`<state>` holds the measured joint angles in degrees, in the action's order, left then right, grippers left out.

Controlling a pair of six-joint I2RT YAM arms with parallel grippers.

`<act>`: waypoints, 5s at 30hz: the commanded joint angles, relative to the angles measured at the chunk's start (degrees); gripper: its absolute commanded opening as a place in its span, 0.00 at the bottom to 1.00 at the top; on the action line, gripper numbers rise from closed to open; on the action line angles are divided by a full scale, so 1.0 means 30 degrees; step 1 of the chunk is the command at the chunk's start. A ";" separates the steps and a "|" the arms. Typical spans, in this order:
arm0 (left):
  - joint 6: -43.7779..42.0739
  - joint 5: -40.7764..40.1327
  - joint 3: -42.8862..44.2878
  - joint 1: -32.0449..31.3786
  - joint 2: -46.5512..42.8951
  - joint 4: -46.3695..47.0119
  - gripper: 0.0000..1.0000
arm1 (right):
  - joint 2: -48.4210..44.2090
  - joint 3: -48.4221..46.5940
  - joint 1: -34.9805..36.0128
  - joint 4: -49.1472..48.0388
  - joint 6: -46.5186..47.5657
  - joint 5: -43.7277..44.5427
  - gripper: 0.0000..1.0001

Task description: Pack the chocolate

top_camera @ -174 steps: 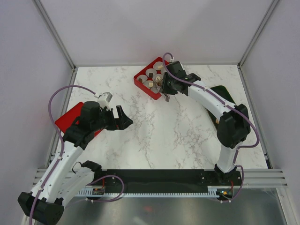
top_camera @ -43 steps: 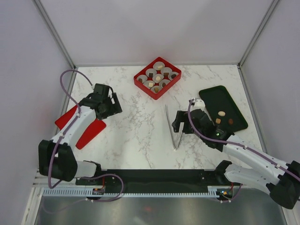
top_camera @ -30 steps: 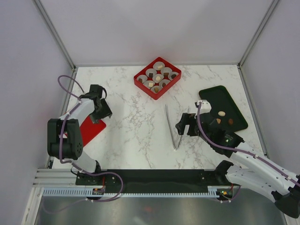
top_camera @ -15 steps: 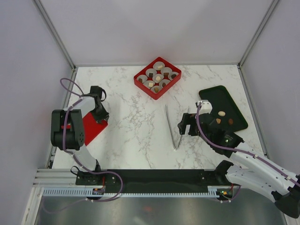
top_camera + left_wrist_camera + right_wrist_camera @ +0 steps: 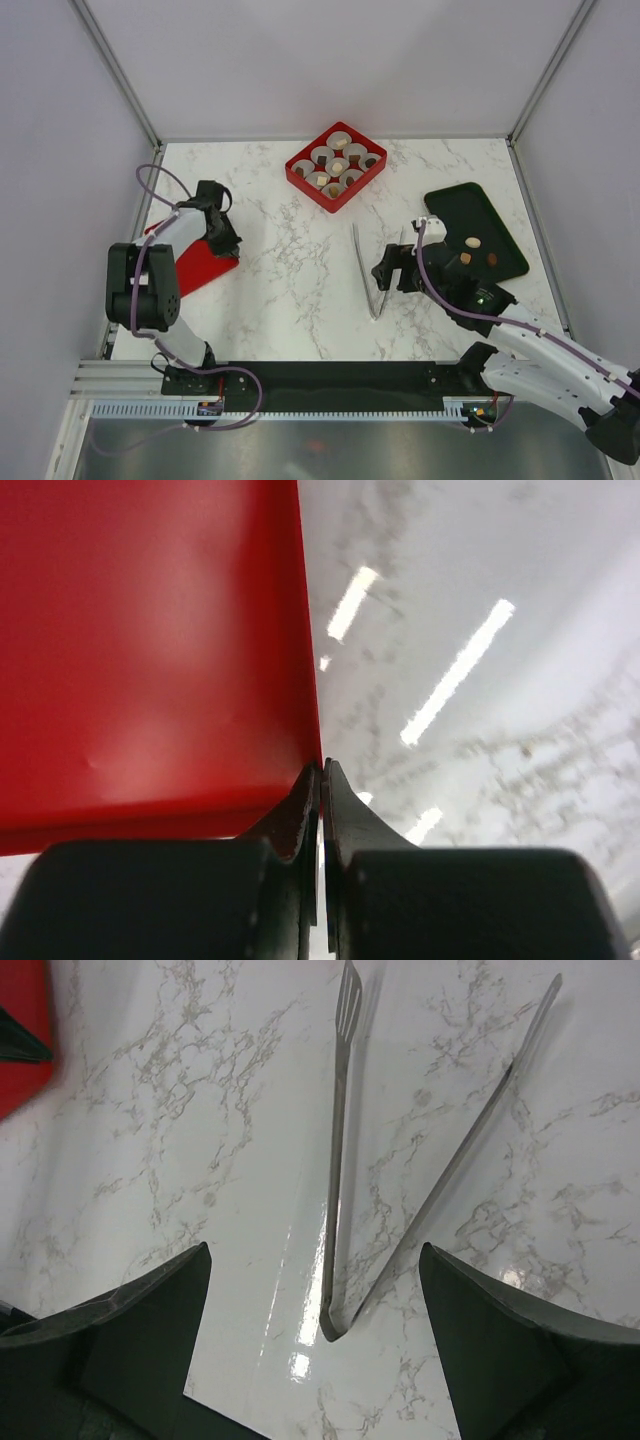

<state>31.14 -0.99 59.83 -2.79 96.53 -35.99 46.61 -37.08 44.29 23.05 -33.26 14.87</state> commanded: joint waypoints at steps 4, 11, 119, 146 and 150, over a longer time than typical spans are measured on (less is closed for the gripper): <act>-0.1853 0.5654 0.0621 -0.1734 -0.3957 0.0015 0.03 | 0.1248 -0.0031 -0.0261 -0.4191 -0.0751 -0.3309 0.93; -0.2292 0.9147 0.0563 -0.3581 -0.7414 -0.0220 0.03 | 0.4697 -0.1817 -0.1054 -1.2380 0.2523 -0.6878 0.92; -0.0389 0.6130 1.0851 -0.2352 -0.2413 0.2236 0.95 | 2.5562 -1.9513 -0.8201 -1.8903 -1.0036 -1.4655 0.00; -0.0740 0.8594 1.4508 -0.2323 0.7314 0.5140 0.88 | 2.9932 -2.0249 -1.0311 -2.0483 -1.2937 -1.5446 0.00; -0.0798 0.8915 1.5151 -0.2265 0.8045 0.5111 0.88 | 2.9728 -1.9517 -1.0574 -2.0575 -1.3027 -1.5650 0.00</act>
<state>28.75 23.75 101.86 -9.98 119.00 -22.76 136.79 -96.20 13.56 -33.74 -71.44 -30.44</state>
